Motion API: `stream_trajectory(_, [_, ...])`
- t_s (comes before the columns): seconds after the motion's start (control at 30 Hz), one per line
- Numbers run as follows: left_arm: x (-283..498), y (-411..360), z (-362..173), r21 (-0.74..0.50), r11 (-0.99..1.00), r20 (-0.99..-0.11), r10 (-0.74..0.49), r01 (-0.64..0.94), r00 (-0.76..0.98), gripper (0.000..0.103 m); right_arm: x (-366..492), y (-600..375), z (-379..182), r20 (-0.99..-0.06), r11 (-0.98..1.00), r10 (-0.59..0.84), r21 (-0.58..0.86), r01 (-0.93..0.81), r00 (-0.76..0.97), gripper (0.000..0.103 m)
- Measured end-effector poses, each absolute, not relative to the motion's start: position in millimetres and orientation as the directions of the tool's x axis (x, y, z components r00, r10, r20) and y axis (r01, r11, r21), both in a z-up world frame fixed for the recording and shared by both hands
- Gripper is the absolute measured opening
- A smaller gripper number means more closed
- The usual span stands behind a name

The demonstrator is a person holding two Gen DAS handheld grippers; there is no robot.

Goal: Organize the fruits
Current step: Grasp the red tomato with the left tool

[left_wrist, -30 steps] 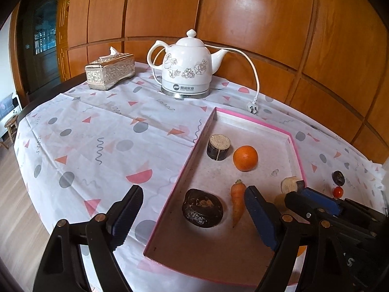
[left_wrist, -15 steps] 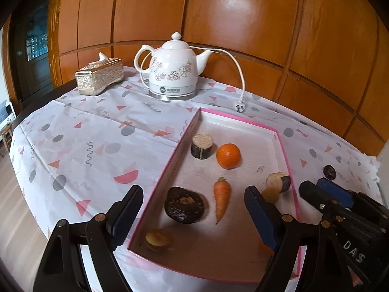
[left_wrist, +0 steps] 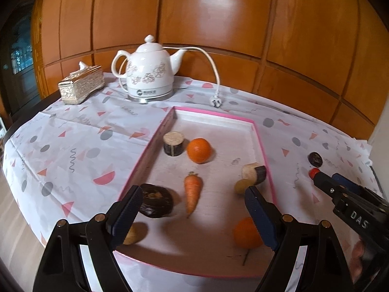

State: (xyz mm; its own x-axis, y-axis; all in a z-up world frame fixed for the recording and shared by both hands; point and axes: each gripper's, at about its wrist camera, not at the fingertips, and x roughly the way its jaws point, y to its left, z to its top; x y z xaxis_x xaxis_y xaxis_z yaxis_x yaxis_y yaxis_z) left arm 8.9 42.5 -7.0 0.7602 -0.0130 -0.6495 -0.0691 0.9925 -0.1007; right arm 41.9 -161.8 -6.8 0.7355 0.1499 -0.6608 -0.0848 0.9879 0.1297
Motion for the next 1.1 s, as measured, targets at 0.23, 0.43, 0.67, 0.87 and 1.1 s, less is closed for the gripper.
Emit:
stream_trajectory(0.23, [9,19,-5,-0.087,0.996,-0.650,-0.063,0.008,0.757,0.086,36,-200,-22,-0.681,0.980,0.112,0.194,0.031,0.723,0.052])
stream_trajectory(0.43, [14,-3,-2,-0.093,0.992,-0.655,-0.130,0.091,0.745,0.086,32,-233,-34,-0.724,0.969,0.045,0.199,0.145,0.688,0.052])
stream_trajectory(0.67, [24,-30,5,-0.111,0.977,-0.654,-0.209,0.182,0.727,0.086,28,-262,-37,-0.737,0.952,-0.033,0.183,0.246,0.675,0.054])
stream_trajectory(0.87, [39,-60,5,-0.119,0.957,-0.674,-0.274,0.265,0.687,0.086,26,-269,-36,-0.734,0.951,-0.071,0.154,0.268,0.676,0.054])
stream_trajectory(1.1, [63,-96,-3,-0.125,0.933,-0.695,-0.326,0.338,0.641,0.069,25,-284,-34,-0.732,0.940,-0.099,0.153,0.304,0.674,0.054])
